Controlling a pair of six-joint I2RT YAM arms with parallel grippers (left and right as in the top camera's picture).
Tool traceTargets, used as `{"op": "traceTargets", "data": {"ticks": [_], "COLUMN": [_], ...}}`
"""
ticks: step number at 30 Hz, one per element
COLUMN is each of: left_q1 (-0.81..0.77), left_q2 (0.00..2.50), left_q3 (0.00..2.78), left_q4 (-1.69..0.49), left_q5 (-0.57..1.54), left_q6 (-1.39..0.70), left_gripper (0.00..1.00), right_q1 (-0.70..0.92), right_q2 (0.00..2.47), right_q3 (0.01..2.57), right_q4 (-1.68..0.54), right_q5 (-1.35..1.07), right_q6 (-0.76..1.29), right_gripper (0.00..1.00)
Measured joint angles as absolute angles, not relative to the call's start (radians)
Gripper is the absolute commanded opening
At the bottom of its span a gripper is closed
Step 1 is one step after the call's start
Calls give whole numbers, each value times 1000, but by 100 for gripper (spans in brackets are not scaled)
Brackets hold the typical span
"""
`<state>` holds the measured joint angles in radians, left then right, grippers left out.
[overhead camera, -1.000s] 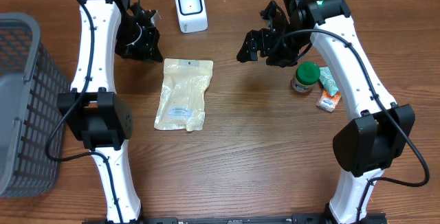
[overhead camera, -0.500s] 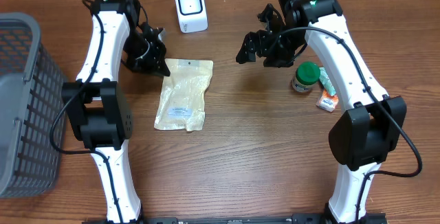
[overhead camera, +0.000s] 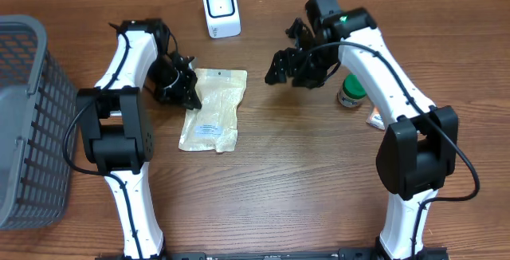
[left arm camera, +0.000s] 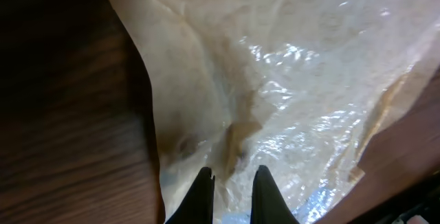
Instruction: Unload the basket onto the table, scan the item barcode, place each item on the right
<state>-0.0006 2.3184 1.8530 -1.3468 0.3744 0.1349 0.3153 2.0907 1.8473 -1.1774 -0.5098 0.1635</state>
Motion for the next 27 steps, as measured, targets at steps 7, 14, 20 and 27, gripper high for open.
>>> {"op": "traceTargets", "data": {"ticks": [7, 14, 20, 27], "left_q1": [-1, -1, -1, -5], "left_q2": [2318, 2318, 2318, 2318], "left_q3": [1802, 1799, 1799, 1799], "left_q4": [-1310, -1299, -1293, -1289], "left_q5": [374, 375, 375, 375], "left_q6": [135, 134, 134, 131], "left_gripper": [4, 4, 4, 4], "right_q1": [322, 358, 448, 540], "right_q2": [2091, 2091, 2091, 2094], "right_q3": [1686, 1520, 1404, 1321], "right_q4": [-924, -728, -533, -387], "right_q5": [-579, -606, -621, -595], "right_q6": [231, 338, 435, 559], "right_gripper": [41, 38, 54, 61]}}
